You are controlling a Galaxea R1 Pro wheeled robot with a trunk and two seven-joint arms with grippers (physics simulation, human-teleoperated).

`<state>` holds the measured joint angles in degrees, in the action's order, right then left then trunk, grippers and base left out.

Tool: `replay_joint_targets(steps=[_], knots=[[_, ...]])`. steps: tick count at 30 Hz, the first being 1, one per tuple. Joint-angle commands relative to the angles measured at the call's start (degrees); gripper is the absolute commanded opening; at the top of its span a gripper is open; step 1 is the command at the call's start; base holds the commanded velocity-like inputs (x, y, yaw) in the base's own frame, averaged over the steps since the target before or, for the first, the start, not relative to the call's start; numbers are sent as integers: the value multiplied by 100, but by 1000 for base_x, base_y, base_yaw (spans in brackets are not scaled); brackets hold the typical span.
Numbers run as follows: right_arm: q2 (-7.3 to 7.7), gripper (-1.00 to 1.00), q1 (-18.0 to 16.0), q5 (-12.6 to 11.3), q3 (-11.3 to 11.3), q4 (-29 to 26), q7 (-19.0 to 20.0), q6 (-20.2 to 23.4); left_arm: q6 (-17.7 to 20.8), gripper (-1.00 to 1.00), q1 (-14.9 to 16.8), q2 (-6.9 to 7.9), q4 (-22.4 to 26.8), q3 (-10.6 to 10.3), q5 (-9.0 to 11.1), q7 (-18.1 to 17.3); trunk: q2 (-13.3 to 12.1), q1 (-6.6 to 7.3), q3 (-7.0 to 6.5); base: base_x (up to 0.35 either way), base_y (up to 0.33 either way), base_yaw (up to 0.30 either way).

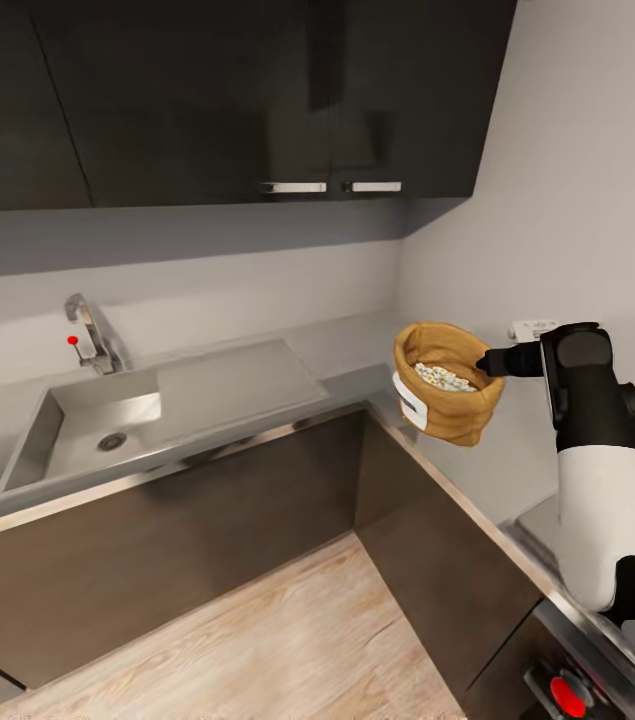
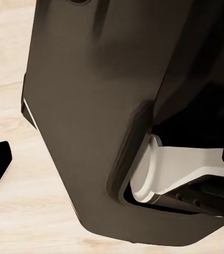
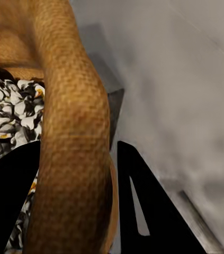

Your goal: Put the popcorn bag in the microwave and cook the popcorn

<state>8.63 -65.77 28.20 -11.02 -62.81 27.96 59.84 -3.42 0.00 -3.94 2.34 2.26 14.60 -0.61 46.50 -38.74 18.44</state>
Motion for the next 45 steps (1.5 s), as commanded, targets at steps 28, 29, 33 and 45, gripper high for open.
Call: replay_joint_targets(steps=[28,29,33,45], knots=[[-52,-100,-6,12,-15,181,58,16,-9,100,0,-1,-6,11,17,-9,6,1,7,-279,193,0],[-76,-100,-6,14,-15,332,56,16,-9,100,0,-1,-6,8,17,-9,6,1,7,-337,20,0],[-195,-100,-6,2,-16,1054,60,16,-11,100,0,-1,-6,-8,11,-6,6,1,7,-330,5,0],[-344,-100,-6,-25,-51,2686,55,16,-18,100,0,-1,3,-22,8,-9,6,1,7,-26,0,0]])
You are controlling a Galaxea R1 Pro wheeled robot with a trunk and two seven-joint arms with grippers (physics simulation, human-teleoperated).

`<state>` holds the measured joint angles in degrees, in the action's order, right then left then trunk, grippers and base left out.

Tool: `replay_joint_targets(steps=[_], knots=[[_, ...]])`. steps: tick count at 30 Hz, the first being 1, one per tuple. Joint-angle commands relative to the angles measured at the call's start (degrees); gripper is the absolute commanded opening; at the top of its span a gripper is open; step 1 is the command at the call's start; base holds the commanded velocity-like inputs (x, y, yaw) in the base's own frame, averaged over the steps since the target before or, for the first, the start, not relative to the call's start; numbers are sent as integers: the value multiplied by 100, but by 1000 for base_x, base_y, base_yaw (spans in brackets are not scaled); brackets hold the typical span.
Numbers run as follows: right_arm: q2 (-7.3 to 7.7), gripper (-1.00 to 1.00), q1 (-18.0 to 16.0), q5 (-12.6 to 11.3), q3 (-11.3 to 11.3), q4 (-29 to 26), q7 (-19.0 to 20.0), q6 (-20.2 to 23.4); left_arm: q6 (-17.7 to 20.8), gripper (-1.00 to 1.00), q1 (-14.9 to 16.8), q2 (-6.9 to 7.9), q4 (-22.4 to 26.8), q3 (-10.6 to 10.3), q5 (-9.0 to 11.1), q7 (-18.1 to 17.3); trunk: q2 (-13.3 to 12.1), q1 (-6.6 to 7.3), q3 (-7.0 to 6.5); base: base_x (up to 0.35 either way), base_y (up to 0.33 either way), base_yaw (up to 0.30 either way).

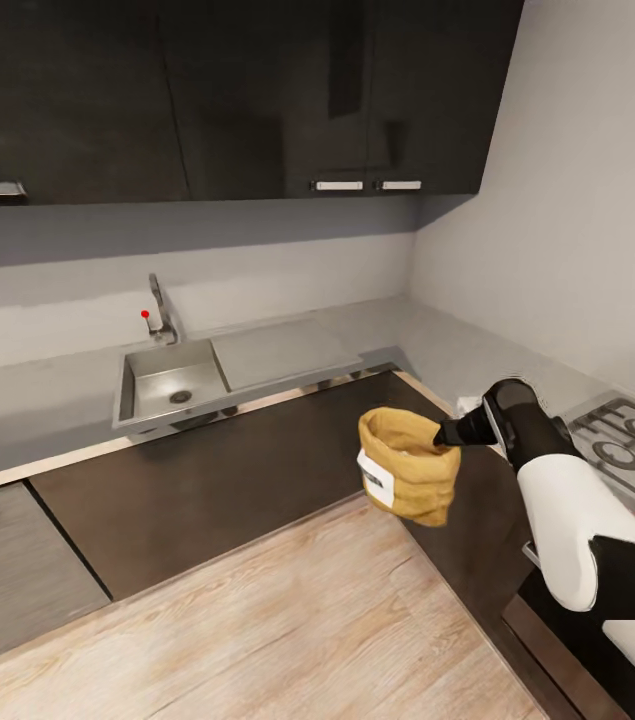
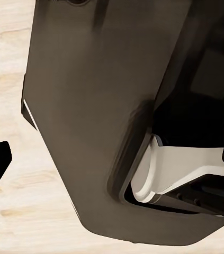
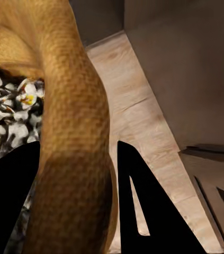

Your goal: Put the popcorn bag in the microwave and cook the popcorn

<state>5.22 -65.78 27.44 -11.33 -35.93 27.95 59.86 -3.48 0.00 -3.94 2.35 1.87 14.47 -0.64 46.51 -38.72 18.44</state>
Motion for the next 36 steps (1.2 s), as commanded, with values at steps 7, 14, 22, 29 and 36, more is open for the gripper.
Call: replay_joint_targets(steps=[7,14,22,29,36], knots=[[4,-100,-5,50,-107,804,62,-100,-12,100,0,-2,3,15,21,-7,5,-1,6,0,0,0],[41,-100,-5,51,-115,1250,55,-134,-12,100,0,-2,3,17,21,-7,5,-1,6,0,0,0],[60,-100,-5,54,-132,1272,46,-116,-12,100,0,-2,3,23,21,-7,5,-1,-36,0,0,-38],[67,-100,-5,63,-140,1264,45,-120,-12,100,0,-2,3,32,21,-7,5,-1,-94,0,0,-70],[75,-100,-5,60,-144,1261,50,-123,-14,100,0,-2,3,32,21,-7,5,-1,-153,0,0,-70]])
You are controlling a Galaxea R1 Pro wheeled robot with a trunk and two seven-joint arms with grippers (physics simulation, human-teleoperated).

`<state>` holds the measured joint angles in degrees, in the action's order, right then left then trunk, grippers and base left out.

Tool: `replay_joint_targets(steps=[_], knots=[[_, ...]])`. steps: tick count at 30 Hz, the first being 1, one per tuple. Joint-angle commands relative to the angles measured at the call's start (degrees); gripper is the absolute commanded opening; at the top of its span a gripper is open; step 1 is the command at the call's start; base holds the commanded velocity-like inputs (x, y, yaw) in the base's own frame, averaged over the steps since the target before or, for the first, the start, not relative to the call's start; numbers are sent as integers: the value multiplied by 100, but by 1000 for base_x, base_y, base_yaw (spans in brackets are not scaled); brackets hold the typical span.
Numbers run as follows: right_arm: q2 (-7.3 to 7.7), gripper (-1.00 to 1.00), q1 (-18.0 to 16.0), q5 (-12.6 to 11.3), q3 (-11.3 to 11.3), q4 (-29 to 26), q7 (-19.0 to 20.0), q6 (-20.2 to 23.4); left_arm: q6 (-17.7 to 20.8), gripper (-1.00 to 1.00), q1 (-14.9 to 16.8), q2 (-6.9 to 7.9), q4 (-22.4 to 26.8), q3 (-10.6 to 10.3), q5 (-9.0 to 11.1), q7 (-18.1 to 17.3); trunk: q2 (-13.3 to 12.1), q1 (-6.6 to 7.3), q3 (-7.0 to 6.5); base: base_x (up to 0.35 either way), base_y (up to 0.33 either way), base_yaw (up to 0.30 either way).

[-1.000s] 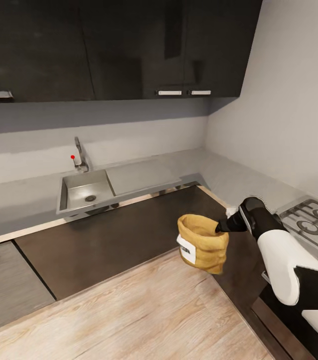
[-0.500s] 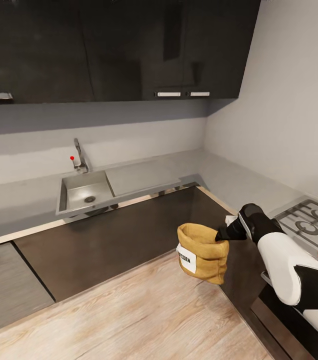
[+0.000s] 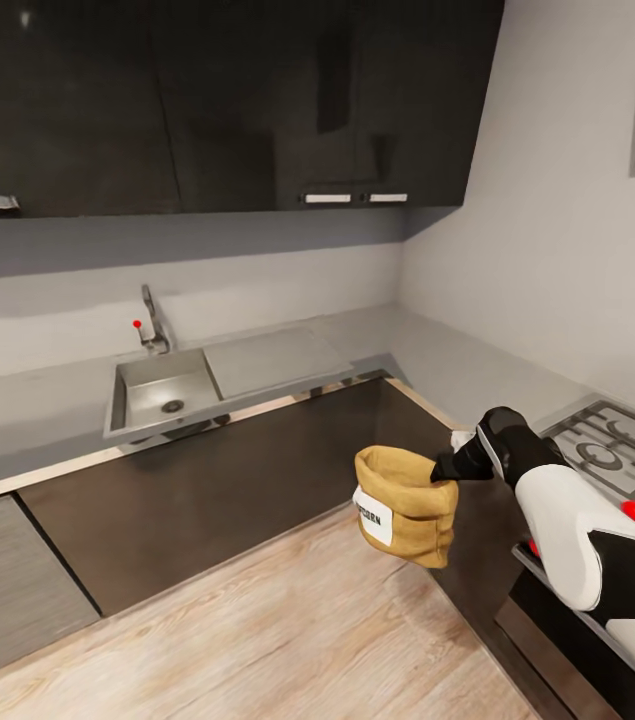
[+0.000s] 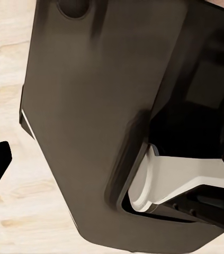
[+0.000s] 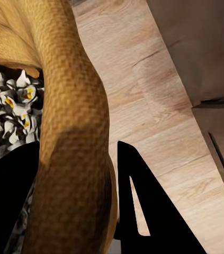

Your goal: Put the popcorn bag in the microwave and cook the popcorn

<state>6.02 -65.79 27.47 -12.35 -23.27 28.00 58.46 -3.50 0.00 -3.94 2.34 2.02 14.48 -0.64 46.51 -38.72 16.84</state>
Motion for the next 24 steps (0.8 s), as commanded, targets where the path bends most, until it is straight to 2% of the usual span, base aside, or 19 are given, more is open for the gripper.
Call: replay_joint_targets(steps=[1,24], knots=[[-5,-100,-4,57,-43,-7,46,16,-11,100,0,-1,3,18,20,-7,5,-1,-2,0,0,-70],[-1,-100,-4,48,-49,-11,100,-8,-18,100,0,8,6,12,20,-7,5,-1,-195,0,0,-91]])
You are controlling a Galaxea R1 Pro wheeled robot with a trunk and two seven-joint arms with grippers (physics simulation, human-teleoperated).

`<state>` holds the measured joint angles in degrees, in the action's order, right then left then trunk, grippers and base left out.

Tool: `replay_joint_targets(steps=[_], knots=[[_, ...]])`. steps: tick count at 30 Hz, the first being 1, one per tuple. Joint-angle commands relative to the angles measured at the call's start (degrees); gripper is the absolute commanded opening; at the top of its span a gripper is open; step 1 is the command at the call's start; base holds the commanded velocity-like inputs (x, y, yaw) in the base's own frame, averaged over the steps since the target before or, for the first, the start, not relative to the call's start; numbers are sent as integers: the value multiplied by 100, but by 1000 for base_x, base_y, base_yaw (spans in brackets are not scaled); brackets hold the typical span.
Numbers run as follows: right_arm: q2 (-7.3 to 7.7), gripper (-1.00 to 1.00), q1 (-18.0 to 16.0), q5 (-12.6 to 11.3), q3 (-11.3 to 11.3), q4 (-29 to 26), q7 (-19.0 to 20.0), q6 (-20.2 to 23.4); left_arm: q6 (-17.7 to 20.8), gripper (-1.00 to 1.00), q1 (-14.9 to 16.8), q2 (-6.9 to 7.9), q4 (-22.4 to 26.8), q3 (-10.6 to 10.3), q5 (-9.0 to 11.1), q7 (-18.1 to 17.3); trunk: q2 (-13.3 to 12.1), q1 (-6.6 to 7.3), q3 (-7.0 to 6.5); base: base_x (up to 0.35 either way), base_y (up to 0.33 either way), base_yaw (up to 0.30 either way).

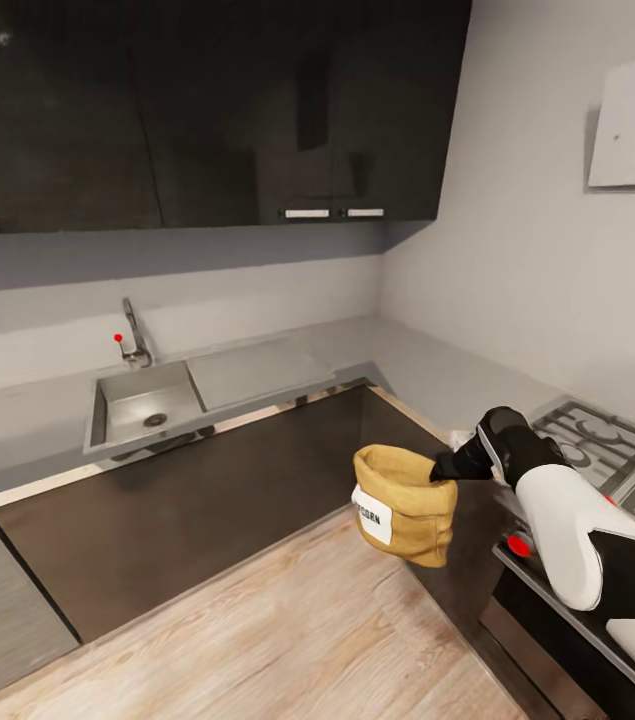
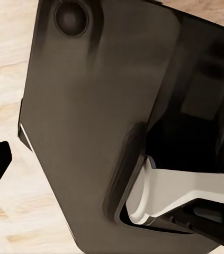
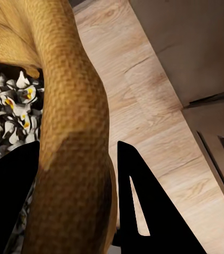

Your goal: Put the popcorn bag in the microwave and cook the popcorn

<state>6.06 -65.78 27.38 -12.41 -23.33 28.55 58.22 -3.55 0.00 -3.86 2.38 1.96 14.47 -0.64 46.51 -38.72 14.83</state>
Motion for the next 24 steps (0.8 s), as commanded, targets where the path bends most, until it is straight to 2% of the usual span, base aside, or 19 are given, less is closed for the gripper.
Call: replay_joint_targets(steps=[1,24], knots=[[-4,-100,-5,56,-42,-5,45,15,-13,100,0,-1,3,20,20,-7,5,-1,-1,0,0,-121],[-8,-100,-5,37,-42,-8,46,14,-14,100,0,5,9,23,20,-7,5,-1,-194,0,0,-122]])
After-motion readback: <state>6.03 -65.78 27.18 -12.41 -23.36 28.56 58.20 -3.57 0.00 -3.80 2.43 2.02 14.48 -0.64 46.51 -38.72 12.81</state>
